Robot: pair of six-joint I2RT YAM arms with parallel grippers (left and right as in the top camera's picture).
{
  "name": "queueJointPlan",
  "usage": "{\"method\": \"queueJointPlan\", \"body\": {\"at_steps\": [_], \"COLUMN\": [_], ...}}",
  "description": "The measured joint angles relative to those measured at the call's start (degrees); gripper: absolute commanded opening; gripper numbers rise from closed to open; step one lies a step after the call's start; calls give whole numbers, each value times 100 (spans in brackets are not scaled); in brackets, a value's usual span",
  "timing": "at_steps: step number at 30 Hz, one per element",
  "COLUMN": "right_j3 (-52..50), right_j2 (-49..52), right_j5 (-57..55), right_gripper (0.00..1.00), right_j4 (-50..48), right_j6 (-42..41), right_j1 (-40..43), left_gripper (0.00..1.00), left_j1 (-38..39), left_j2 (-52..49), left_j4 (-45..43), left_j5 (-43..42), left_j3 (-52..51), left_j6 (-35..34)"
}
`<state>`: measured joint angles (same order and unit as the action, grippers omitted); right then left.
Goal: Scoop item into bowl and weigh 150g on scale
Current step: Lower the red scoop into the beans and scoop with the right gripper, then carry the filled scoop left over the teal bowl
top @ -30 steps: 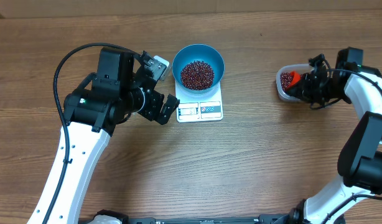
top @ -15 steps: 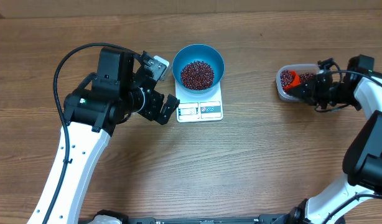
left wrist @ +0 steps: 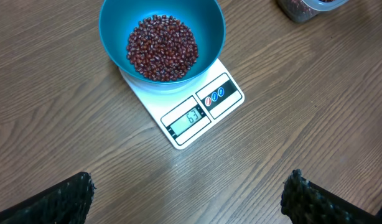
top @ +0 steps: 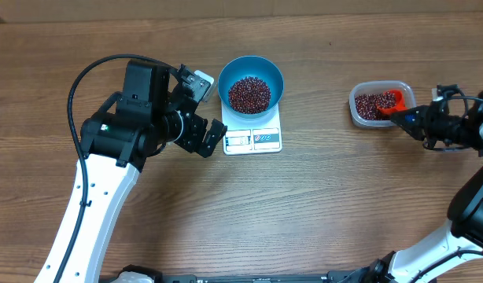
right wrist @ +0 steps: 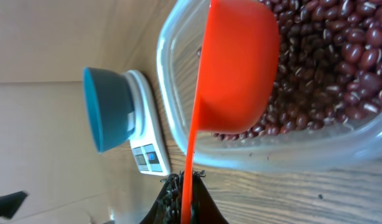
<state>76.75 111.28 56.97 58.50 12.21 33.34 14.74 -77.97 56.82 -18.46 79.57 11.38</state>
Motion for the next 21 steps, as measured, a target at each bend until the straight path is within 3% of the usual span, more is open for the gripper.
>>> {"method": "queueJointPlan", "body": {"at_steps": [10, 21], "right_j3": [-2, -4], "right_j2": [0, -127], "right_j5": [787, 1163], "right_gripper": [4, 4], "right_j4": [634, 835], "right_j6": [824, 975], "right_j1": [42, 22], "left_gripper": [100, 100], "left_j1": [0, 0], "left_j2": [0, 0], "left_j4": [0, 0], "left_j5": [0, 0], "left_j3": [0, 0], "left_j6": [0, 0]}}
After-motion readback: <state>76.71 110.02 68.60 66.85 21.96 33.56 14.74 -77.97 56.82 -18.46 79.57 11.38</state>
